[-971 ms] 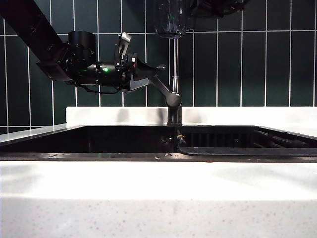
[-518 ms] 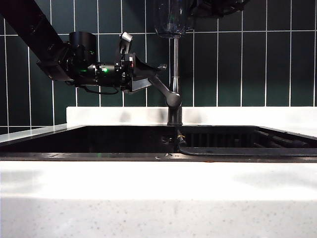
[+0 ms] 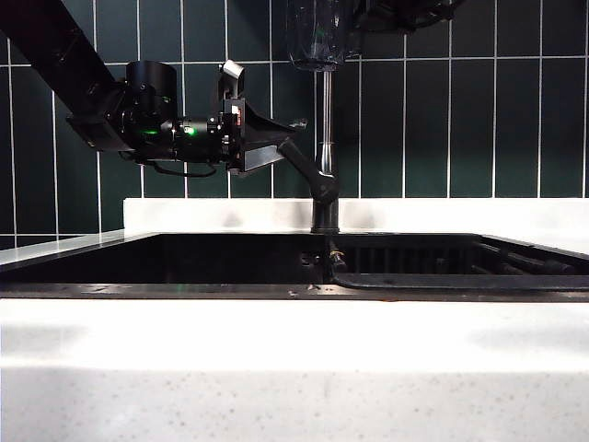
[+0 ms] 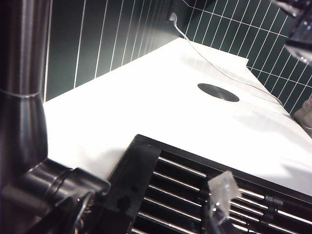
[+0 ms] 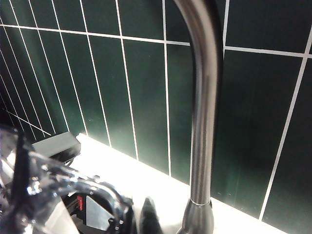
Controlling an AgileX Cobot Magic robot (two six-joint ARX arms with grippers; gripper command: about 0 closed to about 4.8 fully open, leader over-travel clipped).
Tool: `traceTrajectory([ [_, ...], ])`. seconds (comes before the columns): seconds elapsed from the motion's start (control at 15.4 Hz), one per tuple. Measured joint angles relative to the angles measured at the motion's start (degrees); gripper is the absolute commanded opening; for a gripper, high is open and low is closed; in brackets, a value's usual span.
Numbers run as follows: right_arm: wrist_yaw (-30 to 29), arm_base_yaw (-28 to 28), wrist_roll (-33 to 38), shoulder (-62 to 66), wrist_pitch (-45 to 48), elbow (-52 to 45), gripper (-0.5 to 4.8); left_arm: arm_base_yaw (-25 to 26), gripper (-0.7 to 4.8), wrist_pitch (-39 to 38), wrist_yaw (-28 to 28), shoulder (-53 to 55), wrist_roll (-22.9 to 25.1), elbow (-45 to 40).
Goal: Pick up the mug next to the sink, go to the faucet to get some water, pour the water into the sink, and finally put the mug back to its place.
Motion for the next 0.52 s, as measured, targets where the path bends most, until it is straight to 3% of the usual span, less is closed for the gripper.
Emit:
traceTrajectory([
  [0.52,0.0,0.0,0.0,0.0,-0.1,0.0,-0.02,0.0,3.31,-0.3,2.1,0.0,0.0,0.0],
])
